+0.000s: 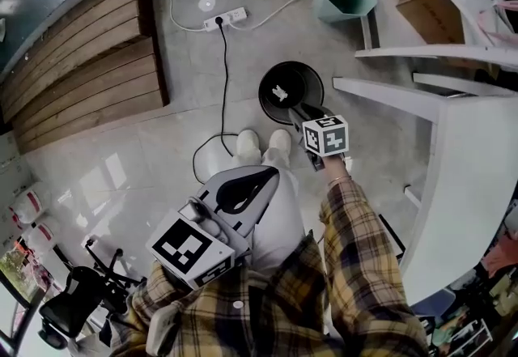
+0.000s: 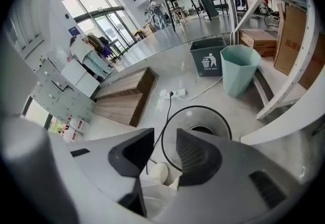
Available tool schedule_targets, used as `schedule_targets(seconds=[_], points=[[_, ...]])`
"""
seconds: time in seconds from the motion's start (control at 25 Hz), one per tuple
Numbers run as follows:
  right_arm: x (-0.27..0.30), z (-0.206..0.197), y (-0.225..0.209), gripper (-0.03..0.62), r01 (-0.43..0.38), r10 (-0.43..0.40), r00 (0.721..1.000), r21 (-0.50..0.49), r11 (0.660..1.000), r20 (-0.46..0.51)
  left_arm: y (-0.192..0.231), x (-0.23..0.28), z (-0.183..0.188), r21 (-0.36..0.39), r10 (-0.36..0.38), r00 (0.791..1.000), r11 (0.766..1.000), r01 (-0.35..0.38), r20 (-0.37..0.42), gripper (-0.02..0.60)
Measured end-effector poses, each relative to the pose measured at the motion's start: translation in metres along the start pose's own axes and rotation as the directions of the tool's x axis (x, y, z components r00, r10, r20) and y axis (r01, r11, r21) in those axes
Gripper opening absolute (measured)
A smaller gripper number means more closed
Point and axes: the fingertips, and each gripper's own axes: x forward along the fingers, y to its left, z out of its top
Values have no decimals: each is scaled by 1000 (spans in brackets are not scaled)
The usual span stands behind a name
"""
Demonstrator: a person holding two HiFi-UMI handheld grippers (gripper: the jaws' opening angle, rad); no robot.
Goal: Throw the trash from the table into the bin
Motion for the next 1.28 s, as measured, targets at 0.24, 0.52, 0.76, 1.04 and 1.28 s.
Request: schedule_targets(seconds=[0.24, 0.52, 0.76, 1.04, 1.28], points=[[-87, 42, 47, 24, 8, -10, 995, 15, 1000, 103, -57, -35, 42, 35, -35, 999, 999, 35, 8, 8], [-194, 91, 91, 0, 24, -23, 963, 1, 1000, 270, -123, -54, 94, 134, -117, 992, 985, 109, 51, 8], [-293, 117, 124, -2, 51, -43, 915, -9, 999, 401, -178, -60, 129, 226, -190, 978, 960, 165, 89, 8], [-422, 138, 137, -2, 113, -95, 801, 5, 994, 591, -255, -41, 160, 344, -291, 953, 906, 246, 88, 8], [-536, 127, 115, -2, 220, -213, 648, 88, 972, 731, -336, 0, 150, 434, -416, 909, 819, 375, -1, 8]])
